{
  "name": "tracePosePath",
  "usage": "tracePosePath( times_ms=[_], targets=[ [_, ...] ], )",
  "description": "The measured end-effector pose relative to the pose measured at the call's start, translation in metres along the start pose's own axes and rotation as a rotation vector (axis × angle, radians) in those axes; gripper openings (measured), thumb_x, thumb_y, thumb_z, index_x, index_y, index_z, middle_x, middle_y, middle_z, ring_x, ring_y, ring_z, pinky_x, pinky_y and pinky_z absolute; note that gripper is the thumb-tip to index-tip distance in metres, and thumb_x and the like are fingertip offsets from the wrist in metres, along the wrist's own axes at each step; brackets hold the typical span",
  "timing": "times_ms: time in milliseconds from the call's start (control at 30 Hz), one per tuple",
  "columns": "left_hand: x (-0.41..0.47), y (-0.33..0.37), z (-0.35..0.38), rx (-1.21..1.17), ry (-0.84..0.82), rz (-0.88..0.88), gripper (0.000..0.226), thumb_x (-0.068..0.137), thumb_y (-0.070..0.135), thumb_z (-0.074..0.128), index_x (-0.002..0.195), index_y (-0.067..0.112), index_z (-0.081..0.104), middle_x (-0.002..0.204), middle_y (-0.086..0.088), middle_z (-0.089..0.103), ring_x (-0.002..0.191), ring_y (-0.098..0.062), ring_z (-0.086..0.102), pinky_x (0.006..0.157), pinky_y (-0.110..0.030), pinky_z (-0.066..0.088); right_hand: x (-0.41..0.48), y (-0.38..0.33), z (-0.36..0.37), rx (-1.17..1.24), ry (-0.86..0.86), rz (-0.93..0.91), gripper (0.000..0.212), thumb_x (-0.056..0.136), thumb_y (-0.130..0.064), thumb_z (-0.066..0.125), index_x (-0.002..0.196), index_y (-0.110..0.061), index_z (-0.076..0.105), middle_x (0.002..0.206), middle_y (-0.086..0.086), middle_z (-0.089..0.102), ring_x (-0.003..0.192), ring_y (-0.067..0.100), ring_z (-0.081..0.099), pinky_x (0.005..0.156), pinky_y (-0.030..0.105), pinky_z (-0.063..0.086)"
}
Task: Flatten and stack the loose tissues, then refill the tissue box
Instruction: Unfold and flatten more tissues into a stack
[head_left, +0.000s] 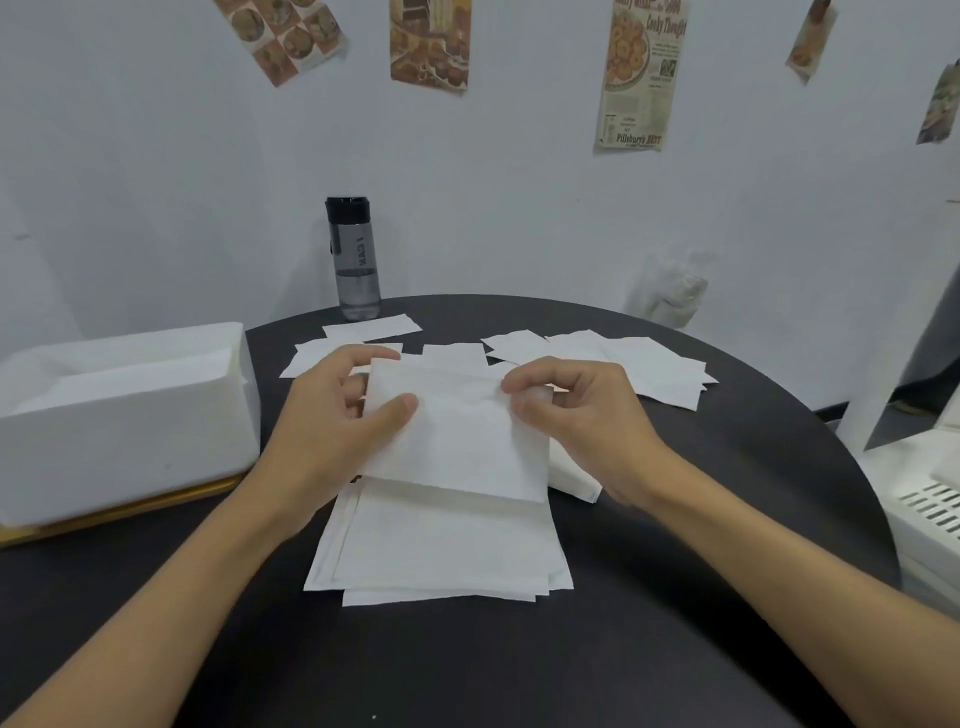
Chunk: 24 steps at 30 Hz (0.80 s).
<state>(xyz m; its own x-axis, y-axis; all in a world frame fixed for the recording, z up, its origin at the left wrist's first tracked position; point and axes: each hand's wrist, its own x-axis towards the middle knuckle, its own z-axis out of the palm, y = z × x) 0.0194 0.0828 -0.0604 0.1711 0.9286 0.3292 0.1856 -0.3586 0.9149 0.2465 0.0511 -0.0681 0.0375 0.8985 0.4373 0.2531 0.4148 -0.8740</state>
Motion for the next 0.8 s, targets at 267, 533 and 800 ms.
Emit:
tracePosePath(
  times_ms=[267,533,800],
  targets=[
    [0.002,0.002,-0.018,0.117,-0.201,-0.067,0.034,0.076,0.029,0.067,0.109,0.039,0.063,0.073,-0.016,0.061,0.066,-0.028,0.054,0.068,-0.038,0.041,-0.005,-0.007,-0.002,-0.197,-0.23,0.069,0.007,0.084,-0.014,0.076,0.078,-0.018,0.075,0.08,-0.001,0.072,0.061,0.006,0.055,0.061,0.015,0.044],
    [0.002,-0.013,-0.013,0.52,-0.409,0.049,0.014,0.077,0.04,0.072,0.091,0.042,0.07,0.091,0.017,0.066,0.081,-0.004,0.058,0.076,-0.023,0.046,-0.011,0.003,-0.004,-0.491,-0.48,0.076,0.004,0.083,-0.035,0.077,0.084,-0.033,0.073,0.097,-0.029,0.064,0.114,0.003,0.046,0.102,0.029,0.034],
    [-0.006,-0.017,-0.005,0.58,-0.613,0.101,0.03,0.075,0.059,0.071,0.104,0.052,0.065,0.111,0.024,0.059,0.11,-0.002,0.053,0.102,-0.033,0.042,0.014,0.03,-0.021,-0.632,-0.175,0.015,0.013,0.088,-0.044,0.058,0.083,-0.037,0.068,0.104,-0.023,0.061,0.112,0.005,0.05,0.104,0.038,0.033]
  ],
)
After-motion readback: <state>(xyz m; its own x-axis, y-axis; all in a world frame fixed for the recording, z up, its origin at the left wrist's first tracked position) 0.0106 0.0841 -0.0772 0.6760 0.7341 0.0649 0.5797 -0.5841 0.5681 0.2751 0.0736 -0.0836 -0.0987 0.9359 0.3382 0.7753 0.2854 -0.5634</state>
